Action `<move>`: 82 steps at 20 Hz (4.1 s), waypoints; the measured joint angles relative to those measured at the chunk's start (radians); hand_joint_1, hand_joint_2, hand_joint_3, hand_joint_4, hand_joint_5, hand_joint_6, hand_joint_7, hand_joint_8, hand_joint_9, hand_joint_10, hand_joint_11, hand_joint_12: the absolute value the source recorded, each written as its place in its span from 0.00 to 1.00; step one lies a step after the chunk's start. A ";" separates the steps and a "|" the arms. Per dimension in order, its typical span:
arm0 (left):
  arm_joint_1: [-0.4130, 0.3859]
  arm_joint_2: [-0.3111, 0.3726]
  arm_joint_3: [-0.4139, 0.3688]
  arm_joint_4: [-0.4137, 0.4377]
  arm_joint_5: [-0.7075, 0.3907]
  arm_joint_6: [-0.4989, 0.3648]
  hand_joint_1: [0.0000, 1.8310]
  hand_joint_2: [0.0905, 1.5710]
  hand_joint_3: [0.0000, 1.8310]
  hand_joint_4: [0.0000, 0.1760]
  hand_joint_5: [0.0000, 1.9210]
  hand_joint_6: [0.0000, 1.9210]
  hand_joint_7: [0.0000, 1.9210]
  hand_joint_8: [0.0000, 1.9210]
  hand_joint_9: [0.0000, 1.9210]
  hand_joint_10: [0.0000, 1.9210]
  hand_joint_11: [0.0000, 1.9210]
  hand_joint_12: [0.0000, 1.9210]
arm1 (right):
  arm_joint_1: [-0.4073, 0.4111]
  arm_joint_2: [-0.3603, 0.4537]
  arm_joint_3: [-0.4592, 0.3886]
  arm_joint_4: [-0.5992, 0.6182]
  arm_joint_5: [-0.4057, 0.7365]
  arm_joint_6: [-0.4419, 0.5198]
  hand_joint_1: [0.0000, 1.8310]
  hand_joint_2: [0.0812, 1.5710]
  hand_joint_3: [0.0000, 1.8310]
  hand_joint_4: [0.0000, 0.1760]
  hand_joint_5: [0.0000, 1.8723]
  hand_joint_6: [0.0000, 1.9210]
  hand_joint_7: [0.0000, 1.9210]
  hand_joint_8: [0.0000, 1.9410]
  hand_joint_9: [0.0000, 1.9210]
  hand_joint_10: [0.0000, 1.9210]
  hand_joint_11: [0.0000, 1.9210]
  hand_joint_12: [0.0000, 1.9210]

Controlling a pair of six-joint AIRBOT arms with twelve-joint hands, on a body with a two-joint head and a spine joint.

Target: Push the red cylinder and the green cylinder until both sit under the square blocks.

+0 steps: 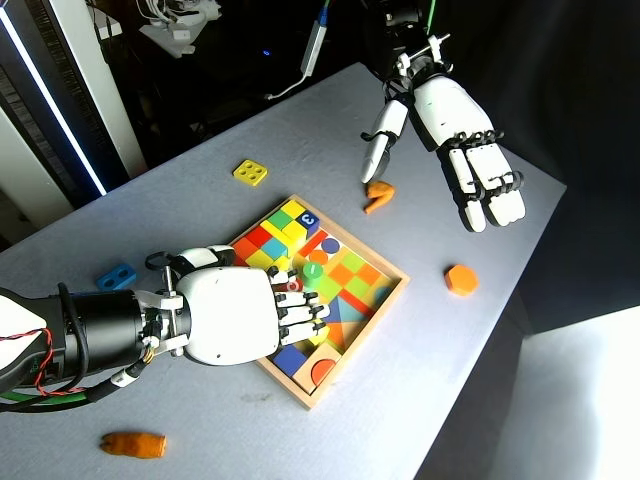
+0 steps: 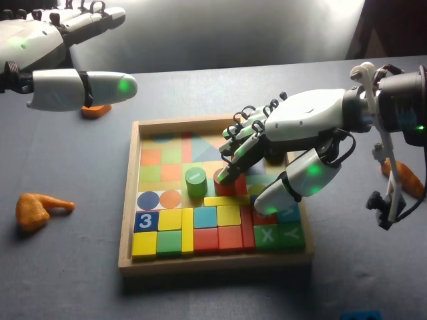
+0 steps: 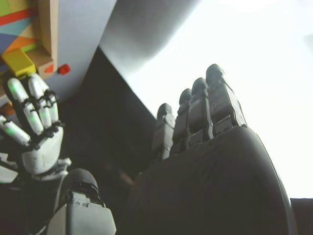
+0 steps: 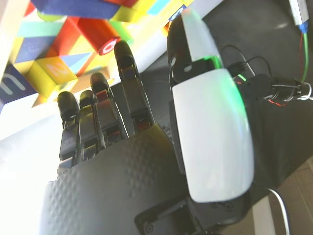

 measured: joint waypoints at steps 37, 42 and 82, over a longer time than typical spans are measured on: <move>-0.002 0.000 0.000 0.000 0.002 0.000 0.00 0.60 0.00 0.78 0.02 0.00 0.00 0.00 0.00 0.00 0.00 0.03 | 0.002 -0.010 0.002 0.000 -0.030 -0.008 0.18 0.69 0.00 0.91 0.28 0.00 0.10 0.00 0.03 0.00 0.00 0.30; -0.002 0.000 0.000 0.000 0.002 0.000 0.00 0.59 0.00 0.86 0.02 0.00 0.00 0.00 0.00 0.00 0.01 0.04 | 0.002 -0.010 0.002 -0.008 -0.030 0.005 0.19 0.69 0.00 0.91 0.29 0.00 0.10 0.00 0.02 0.00 0.00 0.30; 0.009 0.000 0.000 0.000 0.015 0.000 0.00 0.60 0.00 0.77 0.02 0.00 0.00 0.00 0.00 0.00 0.01 0.02 | 0.001 0.012 0.004 -0.044 0.007 0.040 0.07 0.70 0.00 1.00 0.28 0.00 0.00 0.00 0.00 0.00 0.00 0.00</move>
